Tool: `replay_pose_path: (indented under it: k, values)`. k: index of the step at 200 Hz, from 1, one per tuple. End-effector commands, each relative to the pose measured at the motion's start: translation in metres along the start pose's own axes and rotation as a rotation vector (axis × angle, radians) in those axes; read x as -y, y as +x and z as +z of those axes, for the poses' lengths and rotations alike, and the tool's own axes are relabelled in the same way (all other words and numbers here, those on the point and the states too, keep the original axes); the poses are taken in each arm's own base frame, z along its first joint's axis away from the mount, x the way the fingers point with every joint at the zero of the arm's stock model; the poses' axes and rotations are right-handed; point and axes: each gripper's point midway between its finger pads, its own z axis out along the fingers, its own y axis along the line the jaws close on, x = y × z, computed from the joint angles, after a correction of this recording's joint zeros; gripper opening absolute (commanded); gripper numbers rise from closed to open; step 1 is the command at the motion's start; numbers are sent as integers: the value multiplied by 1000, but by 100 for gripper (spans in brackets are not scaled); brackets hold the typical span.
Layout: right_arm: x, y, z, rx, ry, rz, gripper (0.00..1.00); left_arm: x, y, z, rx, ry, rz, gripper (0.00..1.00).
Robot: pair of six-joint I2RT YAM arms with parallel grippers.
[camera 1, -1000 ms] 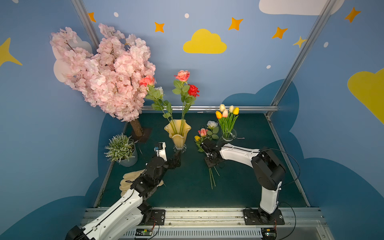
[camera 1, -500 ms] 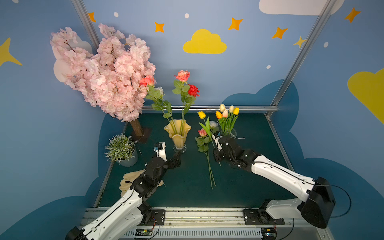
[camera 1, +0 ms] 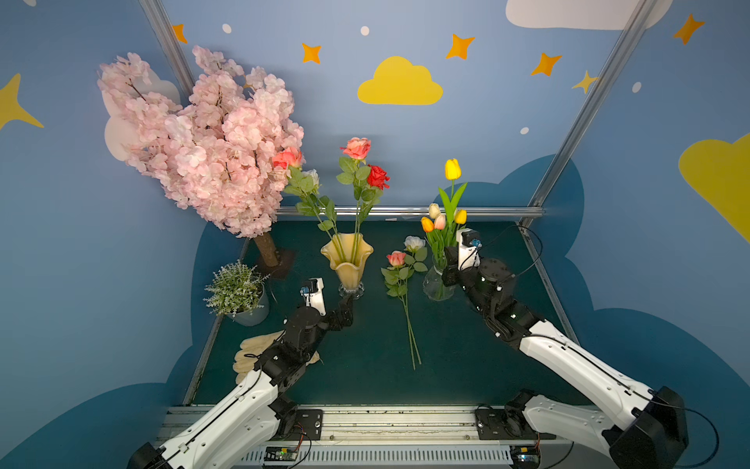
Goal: Arrange the flowers in different vases according to their variety
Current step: Insert the flower into the vase.
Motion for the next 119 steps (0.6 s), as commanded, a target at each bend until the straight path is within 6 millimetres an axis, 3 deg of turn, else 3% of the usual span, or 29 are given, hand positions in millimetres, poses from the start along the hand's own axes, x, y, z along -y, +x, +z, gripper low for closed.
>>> replay_pose_path:
  k: [1,59,119]
  values:
    - [7,-40,12,154,15,-27,0,-2,3,2,3,1,4,100]
    - [29,-19,50,174,52,-45,0,-2,3,3,4,-1,10,100]
    - [34,19,52,118,48,-17,2,1,5,5,-5,11,13,100]
